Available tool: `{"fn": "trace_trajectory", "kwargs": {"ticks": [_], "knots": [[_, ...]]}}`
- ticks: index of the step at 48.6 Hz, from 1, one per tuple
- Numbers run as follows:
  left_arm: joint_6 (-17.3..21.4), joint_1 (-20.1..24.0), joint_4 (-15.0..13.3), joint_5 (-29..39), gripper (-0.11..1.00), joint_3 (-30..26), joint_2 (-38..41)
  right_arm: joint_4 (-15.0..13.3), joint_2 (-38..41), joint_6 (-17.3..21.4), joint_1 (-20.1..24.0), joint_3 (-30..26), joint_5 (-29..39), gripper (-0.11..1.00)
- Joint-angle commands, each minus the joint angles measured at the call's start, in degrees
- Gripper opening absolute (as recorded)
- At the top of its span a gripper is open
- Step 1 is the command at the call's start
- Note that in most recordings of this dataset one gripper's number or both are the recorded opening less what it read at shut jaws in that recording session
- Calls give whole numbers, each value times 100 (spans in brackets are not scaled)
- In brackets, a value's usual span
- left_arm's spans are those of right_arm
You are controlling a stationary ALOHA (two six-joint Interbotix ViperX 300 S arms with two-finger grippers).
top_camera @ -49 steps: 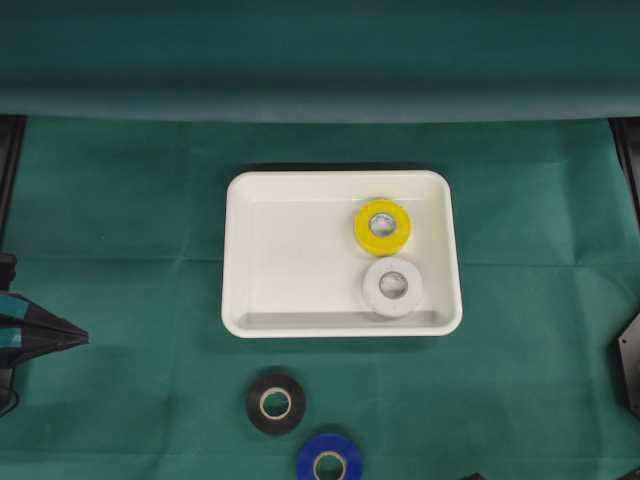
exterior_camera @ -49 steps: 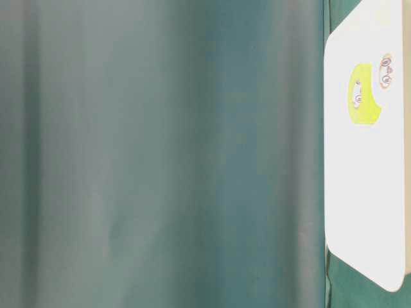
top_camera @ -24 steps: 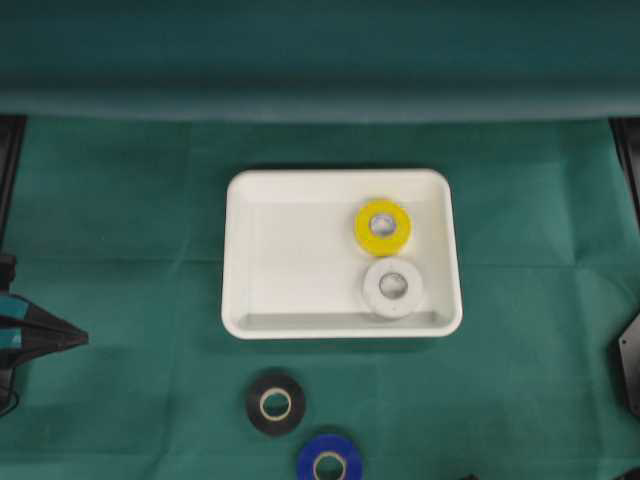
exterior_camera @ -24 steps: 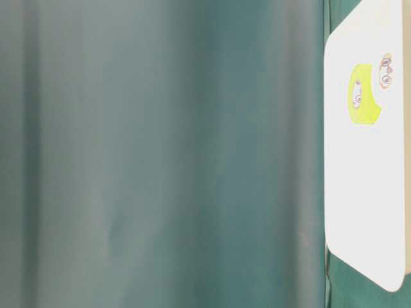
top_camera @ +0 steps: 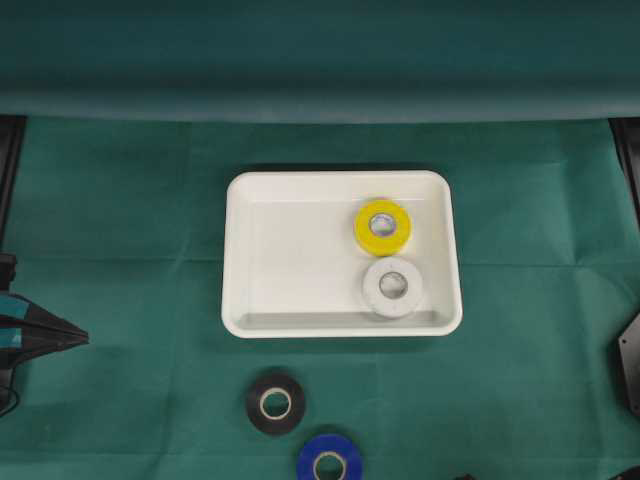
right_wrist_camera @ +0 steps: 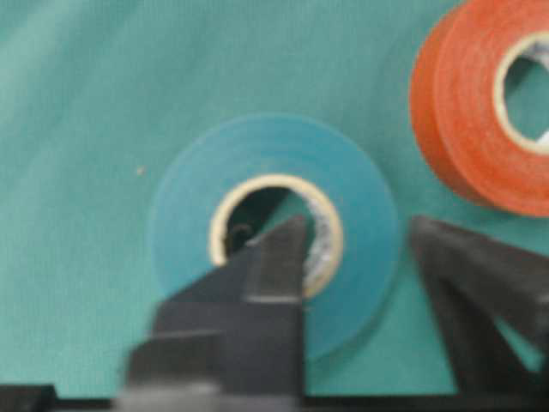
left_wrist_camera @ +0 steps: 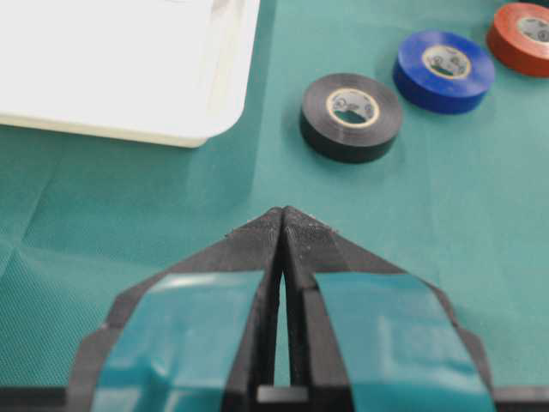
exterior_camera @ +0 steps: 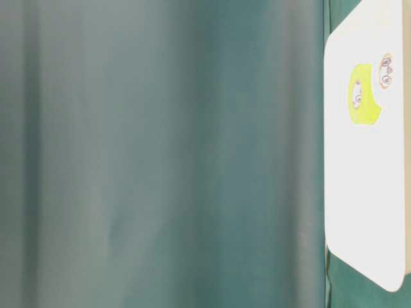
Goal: Put the tape into the white case with the right arm.
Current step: 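Move the right gripper down onto the teal tape roll and grasp it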
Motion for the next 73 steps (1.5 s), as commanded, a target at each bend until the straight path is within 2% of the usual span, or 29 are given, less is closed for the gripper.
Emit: {"fn": "trace_trajectory", "kwargs": {"ticks": [1, 5, 22, 38, 58, 66, 73], "knots": [[0, 18, -9, -62, 0, -62, 44, -35, -44, -9, 18, -18, 18, 4], [0, 18, -9, -62, 0, -62, 44, -35, -44, -9, 18, -26, 18, 1], [0, 18, -9, -62, 0, -62, 44, -35, -264, -9, 18, 18, 53, 1], [0, 18, 0, -62, 0, -62, 35, -35, -677, 0, 18, -9, 686, 0], [0, 18, 0, -53, 0, -62, 44, -35, -694, 0, 18, -35, 668, 0], [0, 18, 0, -62, 0, -62, 44, -62, -712, -18, -105, -35, 694, 0], [0, 18, -9, -62, 0, -62, 35, -229, -853, -26, -404, 70, 703, 0]]}}
